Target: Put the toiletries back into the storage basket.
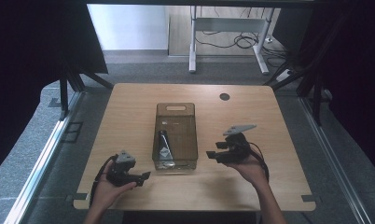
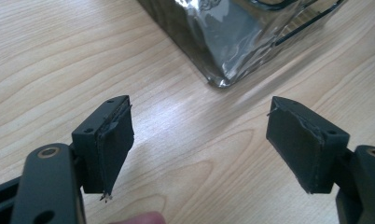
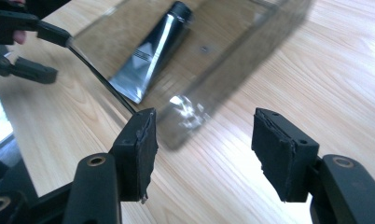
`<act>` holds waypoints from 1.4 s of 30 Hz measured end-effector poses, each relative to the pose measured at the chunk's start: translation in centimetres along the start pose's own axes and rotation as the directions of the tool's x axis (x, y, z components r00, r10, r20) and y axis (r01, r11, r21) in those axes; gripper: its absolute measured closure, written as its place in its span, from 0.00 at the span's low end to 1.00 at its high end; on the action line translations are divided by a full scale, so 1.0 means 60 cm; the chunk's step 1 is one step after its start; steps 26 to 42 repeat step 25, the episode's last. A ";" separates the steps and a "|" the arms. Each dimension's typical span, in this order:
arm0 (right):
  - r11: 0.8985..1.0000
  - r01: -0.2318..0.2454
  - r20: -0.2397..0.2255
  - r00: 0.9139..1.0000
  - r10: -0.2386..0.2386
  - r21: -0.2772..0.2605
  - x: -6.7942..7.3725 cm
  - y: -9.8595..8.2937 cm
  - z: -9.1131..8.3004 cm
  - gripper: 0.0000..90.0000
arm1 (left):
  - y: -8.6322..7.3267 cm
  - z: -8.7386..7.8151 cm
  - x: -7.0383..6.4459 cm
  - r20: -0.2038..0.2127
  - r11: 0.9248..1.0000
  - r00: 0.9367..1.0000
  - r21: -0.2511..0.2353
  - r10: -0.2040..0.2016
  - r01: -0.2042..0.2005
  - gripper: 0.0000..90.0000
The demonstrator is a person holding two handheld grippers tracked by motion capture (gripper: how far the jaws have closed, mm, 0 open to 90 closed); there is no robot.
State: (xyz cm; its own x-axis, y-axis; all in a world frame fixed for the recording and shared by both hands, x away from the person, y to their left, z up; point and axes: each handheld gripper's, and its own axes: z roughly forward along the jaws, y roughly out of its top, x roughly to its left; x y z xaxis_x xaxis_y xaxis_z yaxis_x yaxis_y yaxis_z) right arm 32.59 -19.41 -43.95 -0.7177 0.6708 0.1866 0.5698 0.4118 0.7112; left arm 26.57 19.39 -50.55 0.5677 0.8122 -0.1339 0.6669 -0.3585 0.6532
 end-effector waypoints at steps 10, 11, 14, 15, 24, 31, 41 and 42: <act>0.996 -0.071 0.028 0.997 0.072 -0.050 -0.041 -0.073 -0.022 0.46 | -0.001 0.003 -0.003 -0.018 1.000 1.000 0.011 0.005 -0.005 0.26; 0.996 -0.077 0.025 0.997 0.079 -0.054 -0.044 -0.077 -0.022 0.46 | -0.001 0.005 -0.004 -0.019 1.000 1.000 0.015 0.008 -0.008 0.26; 0.996 -0.075 0.026 0.997 0.076 -0.057 -0.047 -0.078 -0.022 0.46 | -0.001 0.006 -0.007 -0.017 1.000 1.000 0.018 0.015 -0.015 0.26; 0.995 -0.076 0.019 0.997 0.078 -0.068 -0.047 -0.077 -0.024 0.46 | -0.001 0.007 -0.008 -0.020 1.000 1.000 0.018 0.019 -0.019 0.26; 0.995 -0.061 0.036 0.997 0.064 -0.084 -0.053 -0.092 -0.018 0.45 | 0.000 0.010 -0.012 -0.008 0.999 1.000 0.021 0.030 -0.030 0.26; 0.994 -0.067 0.039 0.997 0.070 -0.084 -0.055 -0.094 -0.019 0.44 | 0.000 0.010 -0.013 -0.006 0.999 1.000 0.020 0.030 -0.030 0.26; 0.994 -0.067 0.039 0.997 0.070 -0.084 -0.055 -0.094 -0.019 0.44 | 0.000 0.010 -0.013 -0.006 0.999 1.000 0.020 0.030 -0.030 0.26; 0.994 -0.067 0.039 0.997 0.070 -0.084 -0.055 -0.094 -0.019 0.44 | 0.000 0.010 -0.013 -0.006 0.999 1.000 0.020 0.030 -0.030 0.26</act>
